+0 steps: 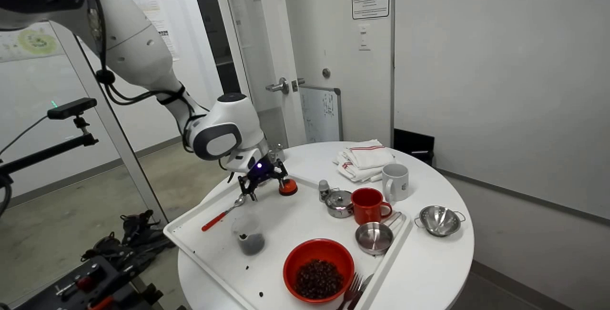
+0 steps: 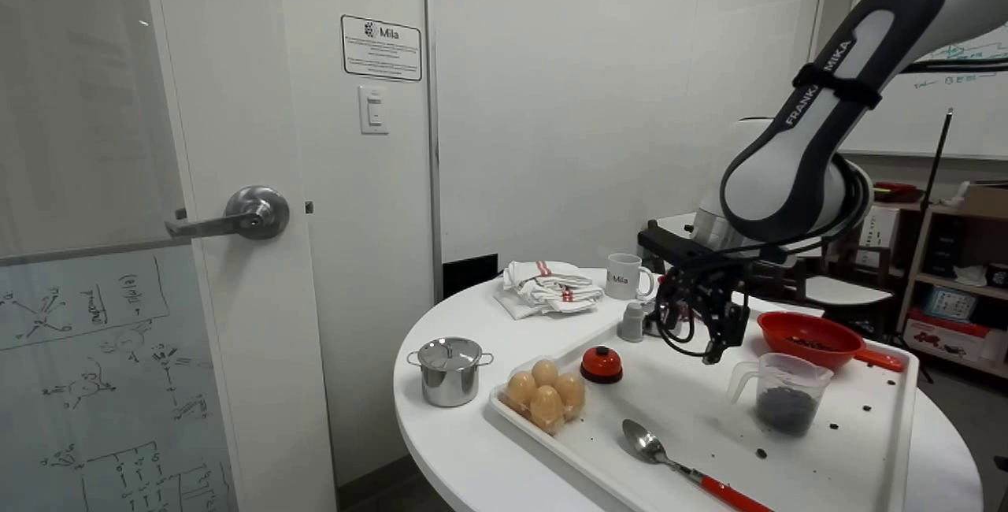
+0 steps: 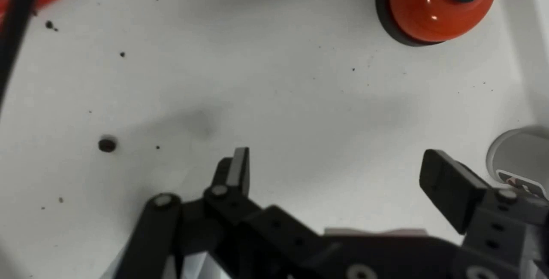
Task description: Get the colourless jug and pour some of its contents into the brown bowl
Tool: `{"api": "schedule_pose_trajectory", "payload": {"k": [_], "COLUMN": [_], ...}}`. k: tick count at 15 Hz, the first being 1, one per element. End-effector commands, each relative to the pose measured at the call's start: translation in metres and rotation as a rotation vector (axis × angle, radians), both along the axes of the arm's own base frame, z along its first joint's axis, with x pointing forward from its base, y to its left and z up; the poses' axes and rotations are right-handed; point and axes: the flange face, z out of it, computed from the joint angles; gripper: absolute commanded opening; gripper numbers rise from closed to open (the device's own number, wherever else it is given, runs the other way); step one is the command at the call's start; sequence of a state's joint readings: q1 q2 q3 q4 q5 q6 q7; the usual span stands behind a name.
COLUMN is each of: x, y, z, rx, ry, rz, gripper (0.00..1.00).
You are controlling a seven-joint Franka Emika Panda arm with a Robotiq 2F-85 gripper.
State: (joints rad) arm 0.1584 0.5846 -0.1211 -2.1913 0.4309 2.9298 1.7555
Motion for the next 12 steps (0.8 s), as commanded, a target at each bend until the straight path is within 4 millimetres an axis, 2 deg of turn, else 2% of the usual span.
{"api": "schedule_pose_trajectory", "payload": {"k": [1,5,6,7,12], "x": [-0.02,-0.026,-0.015,-0.015,-0.019], "y": [0.014,0.016,0.017,0.018,-0.006], "z": [0.039,0.066,0.051,0.056,0.024], "rx": [0.088,0.165,0.124,0.127,0.138], "ry": [0.032,0.024,0.021,0.016,0.106], "rz": [-0.095,-0.265,-0.194,-0.196,-0.251], "gripper": [1.0,1.0,1.0,1.0,1.0]}}
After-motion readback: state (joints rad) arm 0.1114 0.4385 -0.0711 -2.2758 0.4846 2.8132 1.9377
